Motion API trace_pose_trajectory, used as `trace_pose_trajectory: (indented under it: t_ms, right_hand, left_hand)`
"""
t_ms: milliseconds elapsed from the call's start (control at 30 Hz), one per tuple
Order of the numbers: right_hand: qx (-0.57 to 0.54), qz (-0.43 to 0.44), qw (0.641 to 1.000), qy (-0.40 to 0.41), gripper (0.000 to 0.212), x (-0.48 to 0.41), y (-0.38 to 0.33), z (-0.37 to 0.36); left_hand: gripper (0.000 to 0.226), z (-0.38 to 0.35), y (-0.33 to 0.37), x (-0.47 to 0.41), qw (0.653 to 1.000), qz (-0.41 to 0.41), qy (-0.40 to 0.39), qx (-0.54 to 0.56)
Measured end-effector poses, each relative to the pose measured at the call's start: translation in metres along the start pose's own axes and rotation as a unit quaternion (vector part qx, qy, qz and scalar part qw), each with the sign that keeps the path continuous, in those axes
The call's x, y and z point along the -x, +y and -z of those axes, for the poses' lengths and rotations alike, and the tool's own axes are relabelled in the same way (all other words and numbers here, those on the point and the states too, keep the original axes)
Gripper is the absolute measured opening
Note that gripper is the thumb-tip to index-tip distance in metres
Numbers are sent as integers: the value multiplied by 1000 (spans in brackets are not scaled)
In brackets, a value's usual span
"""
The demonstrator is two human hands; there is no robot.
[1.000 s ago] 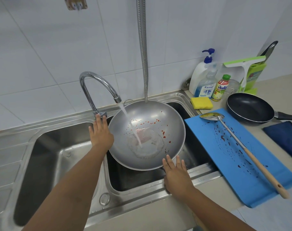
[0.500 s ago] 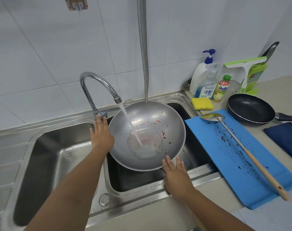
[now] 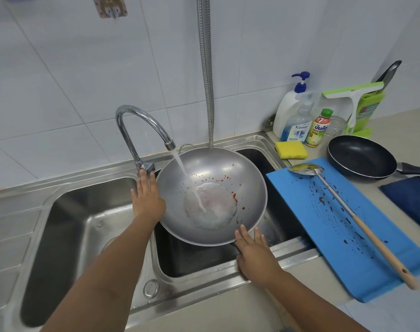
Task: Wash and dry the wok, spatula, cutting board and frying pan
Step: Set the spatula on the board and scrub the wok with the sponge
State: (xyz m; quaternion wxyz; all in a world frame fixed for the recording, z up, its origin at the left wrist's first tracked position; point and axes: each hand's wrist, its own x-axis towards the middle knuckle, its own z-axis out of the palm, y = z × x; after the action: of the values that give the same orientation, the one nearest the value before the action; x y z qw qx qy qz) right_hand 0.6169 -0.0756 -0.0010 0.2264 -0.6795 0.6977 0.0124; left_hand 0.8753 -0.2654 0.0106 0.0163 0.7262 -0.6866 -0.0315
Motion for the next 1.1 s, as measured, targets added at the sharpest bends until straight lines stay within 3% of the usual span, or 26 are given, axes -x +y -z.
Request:
trace_pose_trajectory:
  t_ms: [500,833,1100]
  right_hand:
    - [-32,5,999,-11,63,-1,2,3]
    - [-30,0,999,-13,63,0,1,3]
    - [-21,-2,1000,-8,63,1,-1,3]
  left_hand:
    - [83,0,0,1,1000,-2,5,13]
    - [92,-1,7,-5,999,24,-37,19]
    - [101,7,16,-24,998,23,-7,50]
